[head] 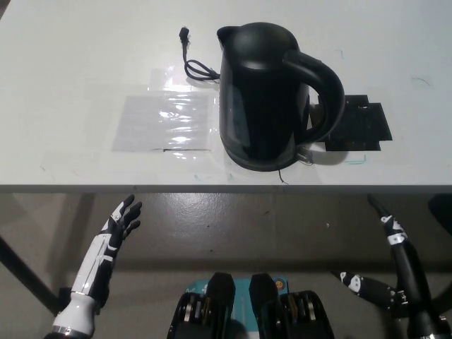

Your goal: A kettle is kept at the center of the table close to the robot and the robot uses its right index finger to press downwards on the transparent start boiling button

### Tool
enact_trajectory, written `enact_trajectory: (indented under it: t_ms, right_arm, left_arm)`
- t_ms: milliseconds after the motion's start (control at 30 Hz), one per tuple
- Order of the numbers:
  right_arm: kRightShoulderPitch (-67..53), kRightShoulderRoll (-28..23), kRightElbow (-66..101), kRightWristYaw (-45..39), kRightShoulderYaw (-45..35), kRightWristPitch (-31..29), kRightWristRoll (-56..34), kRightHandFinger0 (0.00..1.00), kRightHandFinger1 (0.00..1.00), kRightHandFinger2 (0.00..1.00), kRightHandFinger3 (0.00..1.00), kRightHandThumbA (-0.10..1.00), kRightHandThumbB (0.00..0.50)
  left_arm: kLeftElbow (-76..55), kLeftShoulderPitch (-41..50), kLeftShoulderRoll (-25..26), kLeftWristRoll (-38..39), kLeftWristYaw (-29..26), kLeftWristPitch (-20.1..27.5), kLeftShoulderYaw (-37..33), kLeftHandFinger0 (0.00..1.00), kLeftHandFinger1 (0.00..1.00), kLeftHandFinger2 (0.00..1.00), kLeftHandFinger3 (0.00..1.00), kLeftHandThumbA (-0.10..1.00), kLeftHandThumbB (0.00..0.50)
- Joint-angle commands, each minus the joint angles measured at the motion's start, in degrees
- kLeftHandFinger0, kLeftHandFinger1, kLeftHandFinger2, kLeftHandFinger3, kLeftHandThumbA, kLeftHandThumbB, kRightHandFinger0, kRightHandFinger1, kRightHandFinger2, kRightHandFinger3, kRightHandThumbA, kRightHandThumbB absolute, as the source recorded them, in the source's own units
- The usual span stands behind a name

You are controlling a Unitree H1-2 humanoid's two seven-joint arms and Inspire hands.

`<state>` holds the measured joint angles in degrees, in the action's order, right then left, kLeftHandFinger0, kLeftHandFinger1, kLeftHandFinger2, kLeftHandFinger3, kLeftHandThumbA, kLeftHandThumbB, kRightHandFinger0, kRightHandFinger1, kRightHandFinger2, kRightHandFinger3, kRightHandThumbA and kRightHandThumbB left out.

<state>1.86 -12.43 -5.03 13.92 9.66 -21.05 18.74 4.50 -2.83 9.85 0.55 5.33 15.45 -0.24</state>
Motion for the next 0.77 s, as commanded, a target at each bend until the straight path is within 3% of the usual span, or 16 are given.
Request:
enact_trajectory:
  t_ms: [0,133,367,467,567,733]
  right_arm:
    - [1.52,-0.43,0.31,2.90,-0.03,-5.88,-6.43,1.00,1.00,1.00,1.00,1.00,0.355]
    - [1.70,-0.35,0.17,2.59,0.47,-5.88,-7.71,1.00,1.00,1.00,1.00,1.00,0.357]
    - [1.69,-0.17,0.04,1.11,0.41,-5.88,-9.95,1.00,1.00,1.00,1.00,1.00,0.303]
    - [1.63,-0.05,0.10,0.53,0.19,-5.88,-10.66,1.00,1.00,1.00,1.00,1.00,0.312]
    - [1.84,-0.48,-0.18,0.75,0.48,-5.88,-10.51,1.00,1.00,1.00,1.00,1.00,0.287]
    - [1.68,-0.32,-0.07,-0.33,0.29,-5.88,-11.63,1.00,1.00,1.00,1.00,1.00,0.308]
  left_arm:
    - [-0.91,-0.65,0.85,0.26,1.34,2.03,-0.34,1.00,1.00,1.00,1.00,1.00,0.358]
    - [-0.91,-0.68,0.86,0.63,1.49,2.01,-0.32,1.00,1.00,1.00,1.00,0.99,0.348]
    - [-0.77,-0.58,0.77,0.76,1.58,2.04,-0.24,1.00,1.00,1.00,1.00,0.98,0.348]
    - [-0.83,-0.56,0.71,0.38,1.53,1.64,-0.22,1.00,1.00,1.00,1.00,0.99,0.353]
    - [-0.73,-0.71,0.68,-0.18,1.40,2.01,-0.20,1.00,1.00,1.00,1.00,0.99,0.329]
    - [-0.55,-0.75,0.69,-0.03,1.54,2.42,-0.14,1.00,1.00,1.00,1.00,0.99,0.338]
